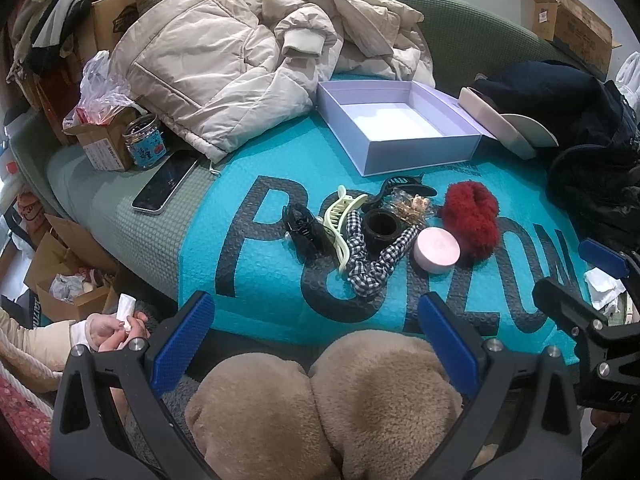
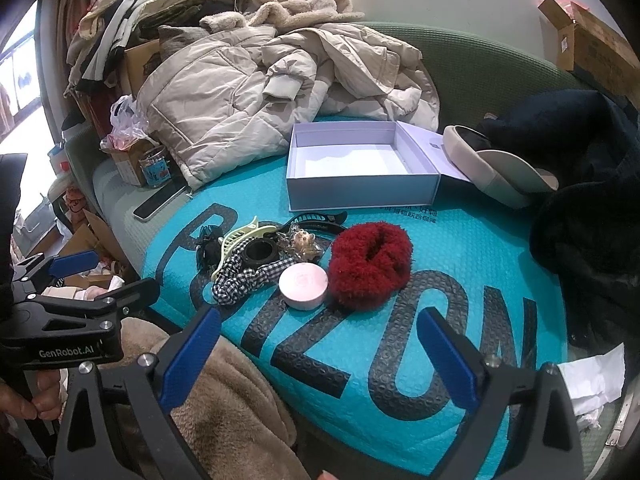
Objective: Organize objects
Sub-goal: 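Move both tools toward the pile of hair accessories on the mat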
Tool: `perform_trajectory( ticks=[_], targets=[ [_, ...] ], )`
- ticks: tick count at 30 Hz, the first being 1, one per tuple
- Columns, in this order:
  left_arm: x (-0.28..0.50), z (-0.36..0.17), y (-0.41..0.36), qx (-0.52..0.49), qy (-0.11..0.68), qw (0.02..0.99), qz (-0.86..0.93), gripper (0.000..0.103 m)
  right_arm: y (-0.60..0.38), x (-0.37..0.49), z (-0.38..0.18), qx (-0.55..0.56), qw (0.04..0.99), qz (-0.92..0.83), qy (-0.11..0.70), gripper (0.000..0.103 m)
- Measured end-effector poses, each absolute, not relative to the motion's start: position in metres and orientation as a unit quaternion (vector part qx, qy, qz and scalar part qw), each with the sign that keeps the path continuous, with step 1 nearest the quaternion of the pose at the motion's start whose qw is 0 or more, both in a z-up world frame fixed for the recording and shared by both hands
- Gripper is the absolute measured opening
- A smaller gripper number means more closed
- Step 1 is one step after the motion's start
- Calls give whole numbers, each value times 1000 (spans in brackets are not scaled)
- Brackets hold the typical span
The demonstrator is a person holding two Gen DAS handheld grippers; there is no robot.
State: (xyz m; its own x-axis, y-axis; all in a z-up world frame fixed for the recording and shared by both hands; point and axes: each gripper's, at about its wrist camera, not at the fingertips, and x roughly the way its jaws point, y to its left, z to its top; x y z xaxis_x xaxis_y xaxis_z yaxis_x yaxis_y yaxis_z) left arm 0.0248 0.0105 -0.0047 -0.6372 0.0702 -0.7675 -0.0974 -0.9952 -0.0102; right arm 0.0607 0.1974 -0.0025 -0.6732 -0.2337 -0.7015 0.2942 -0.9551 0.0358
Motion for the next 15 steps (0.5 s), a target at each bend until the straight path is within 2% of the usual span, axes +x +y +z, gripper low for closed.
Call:
perform_trajectory(
  ticks=[15],
  targets=[
    [10,-21,15,-443,18,54,895,102,199,50,-17,391,153,-907,39,97]
  ],
)
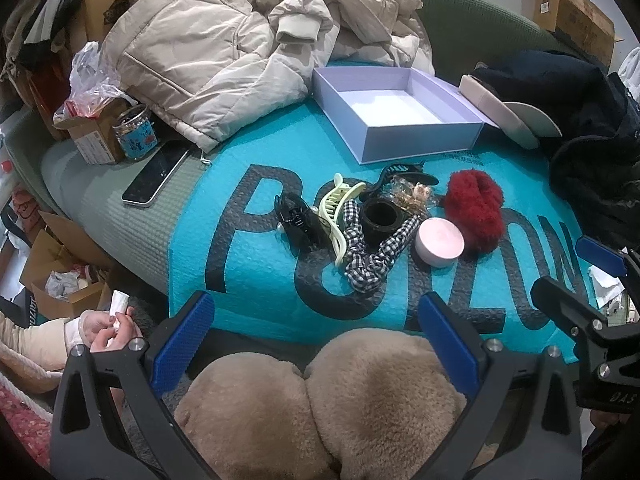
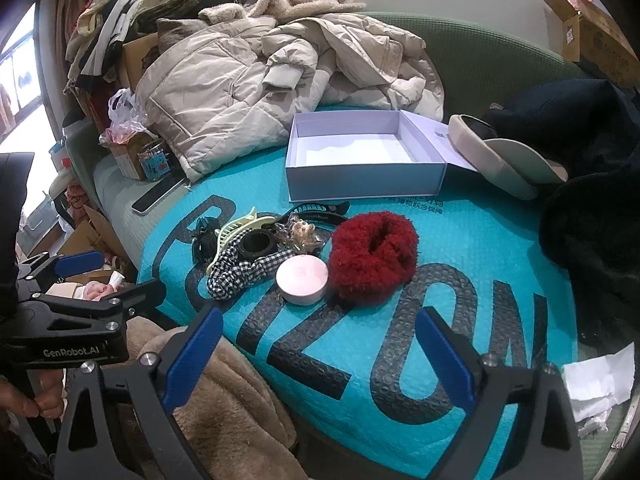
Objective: Organize objects
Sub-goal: 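Move both tools toward the pile of hair accessories on the mat, then grasp the black claw clip with the left tool while the right tool grasps the red scrunchie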
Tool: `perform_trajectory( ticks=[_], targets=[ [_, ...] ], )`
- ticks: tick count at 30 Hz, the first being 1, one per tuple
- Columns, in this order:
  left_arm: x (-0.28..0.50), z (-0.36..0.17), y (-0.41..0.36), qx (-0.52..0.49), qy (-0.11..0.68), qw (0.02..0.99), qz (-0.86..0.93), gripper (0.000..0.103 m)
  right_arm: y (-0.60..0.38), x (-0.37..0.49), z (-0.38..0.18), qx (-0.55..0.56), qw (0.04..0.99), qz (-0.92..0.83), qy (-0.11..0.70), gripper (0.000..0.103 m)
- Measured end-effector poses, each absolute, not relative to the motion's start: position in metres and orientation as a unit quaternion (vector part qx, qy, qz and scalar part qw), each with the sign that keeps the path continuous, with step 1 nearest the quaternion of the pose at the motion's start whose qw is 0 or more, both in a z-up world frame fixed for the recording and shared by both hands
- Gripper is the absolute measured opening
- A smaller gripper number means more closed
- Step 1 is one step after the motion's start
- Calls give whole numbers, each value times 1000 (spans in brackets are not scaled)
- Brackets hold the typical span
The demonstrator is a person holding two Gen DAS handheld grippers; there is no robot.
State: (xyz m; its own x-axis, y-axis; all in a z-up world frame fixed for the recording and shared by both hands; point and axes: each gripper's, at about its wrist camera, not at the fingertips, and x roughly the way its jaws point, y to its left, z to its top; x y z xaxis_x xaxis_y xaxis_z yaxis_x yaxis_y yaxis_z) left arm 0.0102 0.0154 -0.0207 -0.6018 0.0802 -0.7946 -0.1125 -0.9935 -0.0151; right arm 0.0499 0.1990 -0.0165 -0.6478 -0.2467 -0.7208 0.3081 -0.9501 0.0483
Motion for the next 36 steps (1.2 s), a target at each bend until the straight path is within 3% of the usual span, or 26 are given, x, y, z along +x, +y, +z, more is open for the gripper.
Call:
perform_trajectory(
  ticks=[28,36],
  targets=[
    [-86,-73,1,-489,9,40,871,94,206,-35,-63,424,143,-894,18,93],
    [-103,-86,-2,-500,0,43,865,83,204,-51,-74,430,139,-892,13,93]
  ],
)
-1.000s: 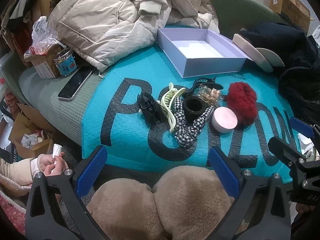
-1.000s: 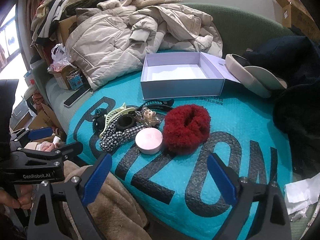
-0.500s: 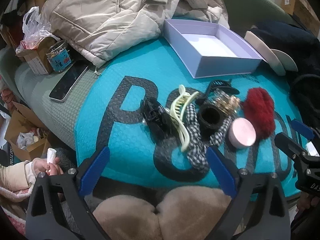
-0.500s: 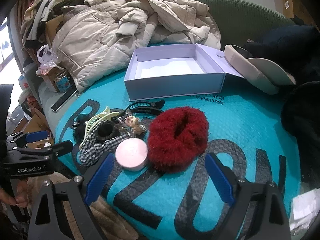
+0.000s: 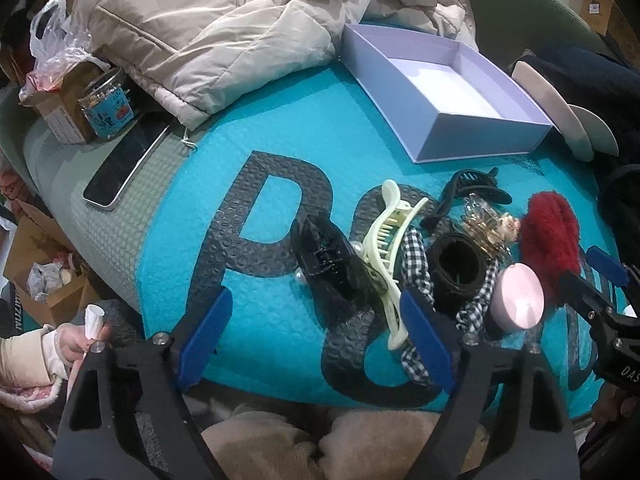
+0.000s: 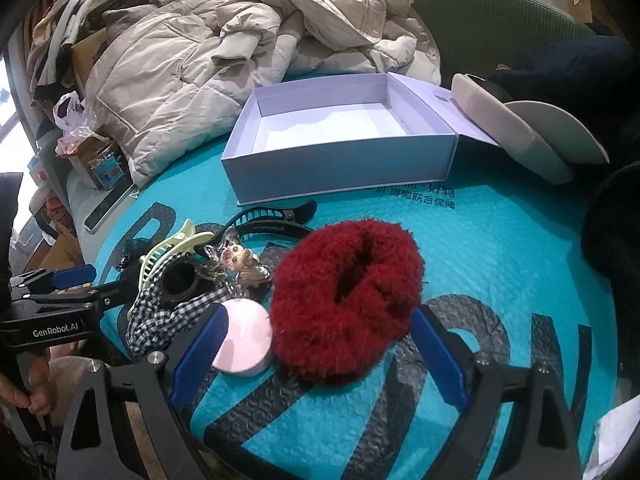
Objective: Organize objects
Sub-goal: 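Grasp the black claw clip with the left tool while the right tool grasps the red scrunchie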
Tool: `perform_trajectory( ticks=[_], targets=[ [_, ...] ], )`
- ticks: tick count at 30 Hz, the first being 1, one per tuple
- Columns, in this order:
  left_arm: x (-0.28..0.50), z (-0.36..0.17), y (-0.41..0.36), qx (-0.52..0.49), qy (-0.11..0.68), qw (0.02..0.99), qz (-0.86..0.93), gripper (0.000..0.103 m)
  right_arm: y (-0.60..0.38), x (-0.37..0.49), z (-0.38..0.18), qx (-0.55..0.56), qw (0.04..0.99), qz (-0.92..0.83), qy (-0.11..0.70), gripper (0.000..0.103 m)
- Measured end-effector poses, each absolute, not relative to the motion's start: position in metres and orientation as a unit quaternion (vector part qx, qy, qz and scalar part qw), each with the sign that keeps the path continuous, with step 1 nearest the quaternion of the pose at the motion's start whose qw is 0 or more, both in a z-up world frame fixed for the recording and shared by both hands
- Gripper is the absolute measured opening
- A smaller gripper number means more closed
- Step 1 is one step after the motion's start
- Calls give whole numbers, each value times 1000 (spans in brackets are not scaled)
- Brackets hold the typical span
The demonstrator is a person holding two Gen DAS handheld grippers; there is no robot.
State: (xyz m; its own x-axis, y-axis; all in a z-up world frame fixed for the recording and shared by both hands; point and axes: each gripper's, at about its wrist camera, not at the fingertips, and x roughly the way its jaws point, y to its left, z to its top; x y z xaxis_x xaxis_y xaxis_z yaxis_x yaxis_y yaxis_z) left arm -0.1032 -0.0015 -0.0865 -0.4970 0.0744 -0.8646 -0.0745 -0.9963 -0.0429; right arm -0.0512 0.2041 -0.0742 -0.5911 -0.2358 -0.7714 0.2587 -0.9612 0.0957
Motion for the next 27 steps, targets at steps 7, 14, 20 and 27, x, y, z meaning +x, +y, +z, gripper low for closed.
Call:
perform_trajectory(
  ticks=[7,14,20,27],
  targets=[
    [-111,-87,-5,-498,-1,40,866,79,203,-63,-82,438,136,-888,9,93],
    [-117,-90,-14,-507,4,29,861,69,205,-67,-86,440,130,-888,6,93],
    [-123,-94,-17,-512,-3,42,858,69,205,-70,-90,444,130,-886,5,93],
    [-135,-103,-13,-524,-7,52,850,64,209,-74,-98,451,122,-884,-2,92]
  ],
)
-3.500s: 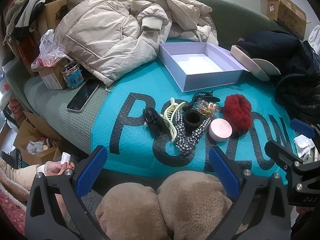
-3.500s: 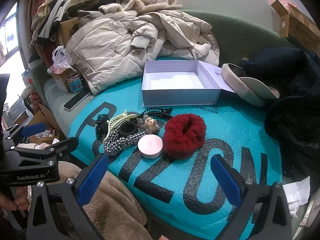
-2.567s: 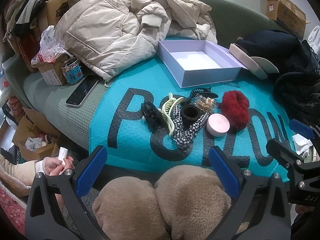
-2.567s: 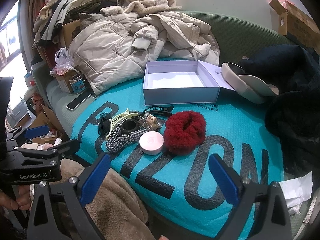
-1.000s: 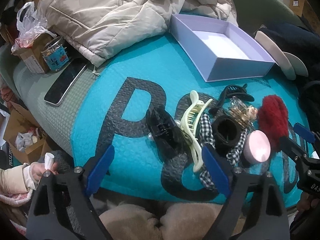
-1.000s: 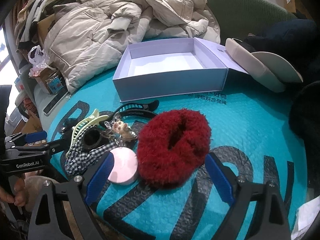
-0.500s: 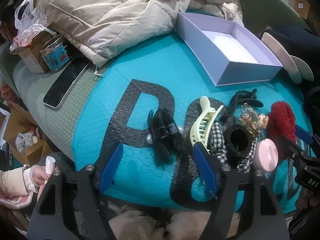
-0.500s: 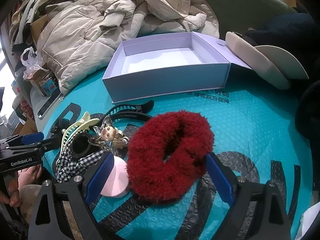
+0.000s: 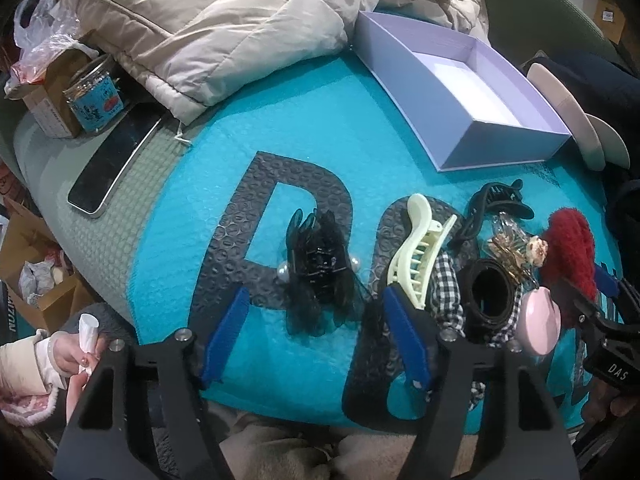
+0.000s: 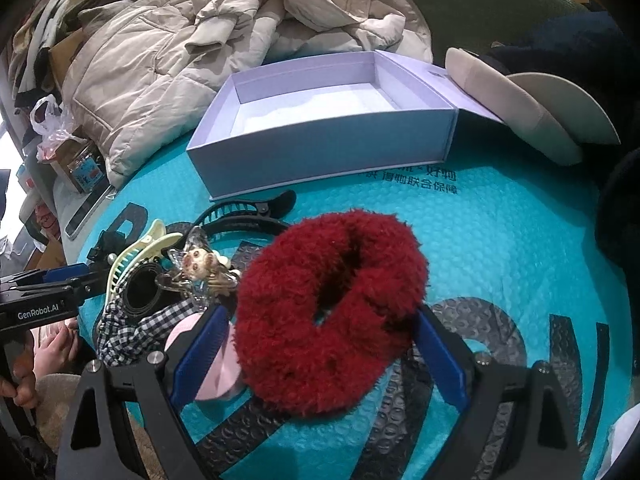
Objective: Organize objects
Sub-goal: 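Grasp the black claw clip with the left tool while the right tool grasps the red scrunchie, then carry the black claw clip and red scrunchie together into the open box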
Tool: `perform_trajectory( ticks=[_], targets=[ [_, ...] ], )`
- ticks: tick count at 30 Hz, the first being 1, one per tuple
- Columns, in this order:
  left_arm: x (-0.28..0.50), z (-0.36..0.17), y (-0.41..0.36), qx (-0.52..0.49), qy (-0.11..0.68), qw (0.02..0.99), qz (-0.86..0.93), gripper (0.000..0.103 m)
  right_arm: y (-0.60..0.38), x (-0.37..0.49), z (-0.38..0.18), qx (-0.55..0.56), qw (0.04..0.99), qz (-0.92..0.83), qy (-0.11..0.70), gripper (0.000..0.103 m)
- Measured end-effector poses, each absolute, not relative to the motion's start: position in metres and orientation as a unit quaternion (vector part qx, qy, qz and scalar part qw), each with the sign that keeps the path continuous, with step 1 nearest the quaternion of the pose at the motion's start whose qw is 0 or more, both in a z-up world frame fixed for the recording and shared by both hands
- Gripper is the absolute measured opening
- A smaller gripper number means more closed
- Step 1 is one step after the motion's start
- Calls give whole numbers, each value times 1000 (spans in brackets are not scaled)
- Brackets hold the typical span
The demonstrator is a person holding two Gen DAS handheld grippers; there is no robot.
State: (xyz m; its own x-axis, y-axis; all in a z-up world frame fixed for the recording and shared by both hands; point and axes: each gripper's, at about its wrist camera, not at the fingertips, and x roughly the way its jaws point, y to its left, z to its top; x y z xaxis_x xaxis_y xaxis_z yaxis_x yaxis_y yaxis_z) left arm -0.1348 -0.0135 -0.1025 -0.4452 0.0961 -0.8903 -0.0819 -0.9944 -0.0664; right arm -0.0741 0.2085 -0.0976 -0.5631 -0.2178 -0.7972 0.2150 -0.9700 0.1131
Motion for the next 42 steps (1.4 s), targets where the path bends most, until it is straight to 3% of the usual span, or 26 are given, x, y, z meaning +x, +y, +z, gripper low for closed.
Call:
perform_trajectory(
  ticks=[2,7,9,12,42],
  targets=[
    [-137,-105,-14,-525,-3,50,850,57,211,-74,-99,452,126,-883,-9,84],
    [-139,-104,-16,-520,-6,50,853,27,212,-74,-99,455,124,-882,-6,56],
    [-139,-103,-15,-519,-6,54,853,25,213,-72,-98,452,123,-883,-5,45],
    [-136,-102,-11,-517,-1,63,854,23,214,-70,-96,450,126,-884,-5,39],
    [-60,-23,41,-465,54,120,876,22,225,3,-23,396,174,-901,11,37]
  ],
)
